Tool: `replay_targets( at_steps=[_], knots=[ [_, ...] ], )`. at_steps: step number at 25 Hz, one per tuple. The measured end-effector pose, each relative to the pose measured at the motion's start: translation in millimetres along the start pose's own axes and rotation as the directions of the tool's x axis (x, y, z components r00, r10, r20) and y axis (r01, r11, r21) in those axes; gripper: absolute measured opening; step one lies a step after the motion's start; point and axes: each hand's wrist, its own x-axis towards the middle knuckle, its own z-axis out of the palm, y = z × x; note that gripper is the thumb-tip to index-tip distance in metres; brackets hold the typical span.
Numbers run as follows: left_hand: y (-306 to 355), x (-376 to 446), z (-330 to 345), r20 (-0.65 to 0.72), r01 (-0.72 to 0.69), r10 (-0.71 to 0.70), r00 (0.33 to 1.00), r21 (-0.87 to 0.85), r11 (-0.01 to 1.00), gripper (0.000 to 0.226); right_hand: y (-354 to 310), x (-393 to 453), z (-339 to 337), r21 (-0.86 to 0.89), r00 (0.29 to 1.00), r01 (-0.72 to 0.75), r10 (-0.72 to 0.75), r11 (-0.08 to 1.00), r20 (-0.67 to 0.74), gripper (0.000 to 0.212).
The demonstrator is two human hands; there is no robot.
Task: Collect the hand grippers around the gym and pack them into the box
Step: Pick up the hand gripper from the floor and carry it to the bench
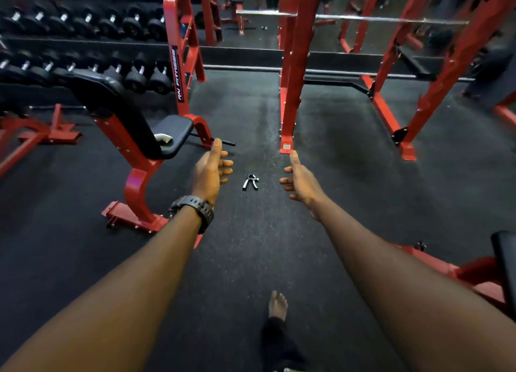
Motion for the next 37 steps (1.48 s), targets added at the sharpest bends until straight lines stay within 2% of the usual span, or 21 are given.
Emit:
replay_targets(
  at_steps=[4,10,12,15,20,26,32,33,37],
  knots=[
    [-16.8,111.3,36.8,-0.015,0.060,-0.060,0.998,0.045,0.997,0.060,-5.2,123.9,0.6,0.007,0.998,-0.045,0.045,0.999,0.036,0.058],
    [-34.1,252.9,80.2,-0.031,0.164,-0.163,0.986,0.037,0.986,0.059,-24.8,277.1,2.0,-0.064,0.986,-0.134,0.140,0.989,0.093,0.073],
    [-48.3,304.9,93.1,-0.042,0.201,-0.200,0.979,0.021,0.979,0.058,-29.5,330.0,6.0,-0.088,0.980,-0.172,0.179,0.981,0.085,0.070],
    [-82.0,389.0,111.9,-0.045,0.259,-0.259,0.965,-0.013,0.966,0.059,-23.8,410.9,20.6,-0.101,0.969,-0.226,0.234,0.969,0.074,0.063],
    [-157.9,525.5,119.7,-0.081,0.411,-0.411,0.908,-0.022,0.911,0.050,11.5,544.0,72.3,-0.118,0.913,-0.385,0.397,0.915,0.093,0.068],
    [-299.8,659.5,142.2,-0.123,0.498,-0.489,0.864,0.057,0.865,0.043,106.6,708.6,144.3,-0.105,0.859,-0.488,0.498,0.866,0.119,0.067],
    [-536.5,763.0,177.6,-0.216,0.546,-0.513,0.831,0.142,0.825,0.032,302.0,848.6,225.3,-0.165,0.826,-0.517,0.540,0.840,0.163,0.060],
    [-544.9,770.7,175.6,-0.224,0.551,-0.513,0.828,0.163,0.818,0.027,304.1,852.6,226.7,-0.161,0.824,-0.517,0.540,0.841,0.172,0.063],
    [-674.6,825.9,189.5,-0.183,0.528,-0.503,0.845,0.438,0.728,0.022,403.9,920.9,258.4,-0.162,0.812,-0.541,0.563,0.825,0.154,0.069]
  ],
)
